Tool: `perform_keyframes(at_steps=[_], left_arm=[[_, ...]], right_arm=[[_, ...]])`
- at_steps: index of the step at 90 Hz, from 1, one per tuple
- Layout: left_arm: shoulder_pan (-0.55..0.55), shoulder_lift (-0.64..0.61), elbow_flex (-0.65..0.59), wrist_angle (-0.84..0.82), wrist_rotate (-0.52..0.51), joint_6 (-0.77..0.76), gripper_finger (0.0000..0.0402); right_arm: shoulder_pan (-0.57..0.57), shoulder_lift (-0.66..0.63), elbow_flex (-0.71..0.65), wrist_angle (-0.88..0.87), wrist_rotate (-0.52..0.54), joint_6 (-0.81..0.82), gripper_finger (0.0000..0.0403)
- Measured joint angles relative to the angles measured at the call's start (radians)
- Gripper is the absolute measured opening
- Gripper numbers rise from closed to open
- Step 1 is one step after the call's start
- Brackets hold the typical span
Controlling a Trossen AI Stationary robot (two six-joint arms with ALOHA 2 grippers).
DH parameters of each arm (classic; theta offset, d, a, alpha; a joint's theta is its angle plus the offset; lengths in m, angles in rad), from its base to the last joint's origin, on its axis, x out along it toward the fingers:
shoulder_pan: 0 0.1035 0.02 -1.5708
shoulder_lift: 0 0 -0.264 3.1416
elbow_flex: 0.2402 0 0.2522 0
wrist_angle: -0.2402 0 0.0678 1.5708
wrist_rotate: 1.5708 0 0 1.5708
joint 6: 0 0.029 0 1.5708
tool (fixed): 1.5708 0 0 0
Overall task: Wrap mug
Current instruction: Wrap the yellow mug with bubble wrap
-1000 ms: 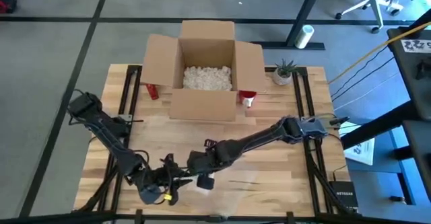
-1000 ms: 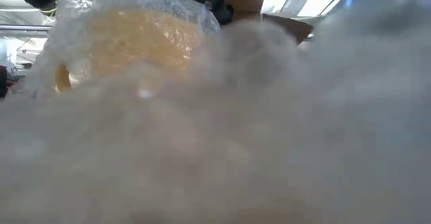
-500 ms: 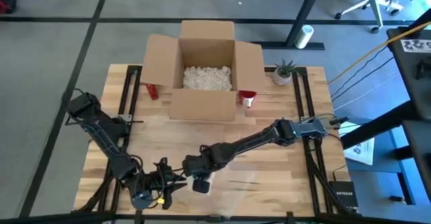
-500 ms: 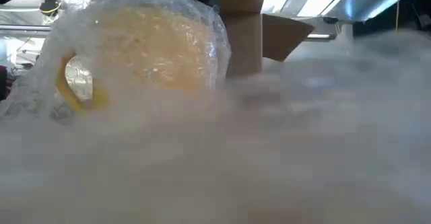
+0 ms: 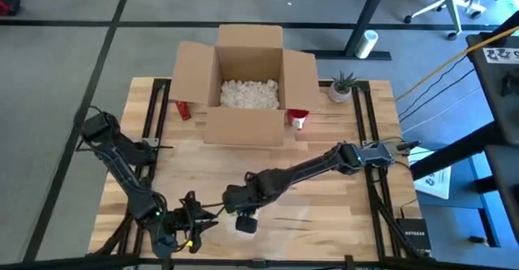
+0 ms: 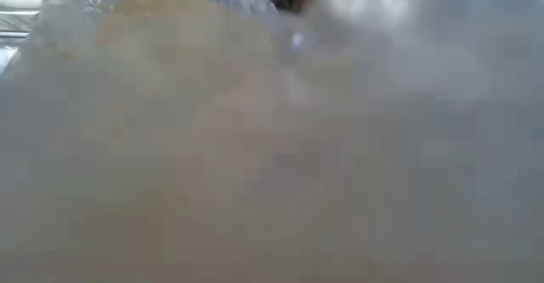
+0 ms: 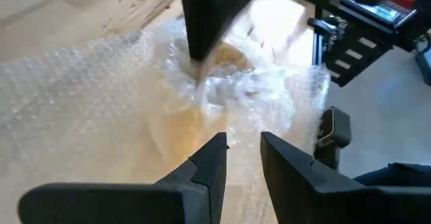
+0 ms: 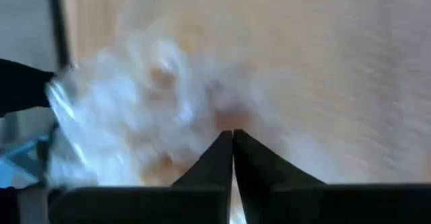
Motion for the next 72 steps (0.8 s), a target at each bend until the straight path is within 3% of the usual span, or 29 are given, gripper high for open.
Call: perform_keyframes(at_steps=[11, 34, 72], left_arm=[[0.000, 0.000, 0.000, -0.025, 0.000, -0.006, 0.0074], [0.001, 0.000, -0.001, -0.170, 0.000, -0.130, 0.0074], [0.002, 0.000, -0.002, -0.250, 0.001, -0.210, 0.0074]], right_arm=[[0.015, -0.015, 0.000, 0.075, 0.052, -0.010, 0.0000], [0.069, -0.021, 0.001, 0.277, 0.032, -0.080, 0.0000], [0.070, 0.022, 0.002, 0.171, -0.024, -0.028, 0.0000]])
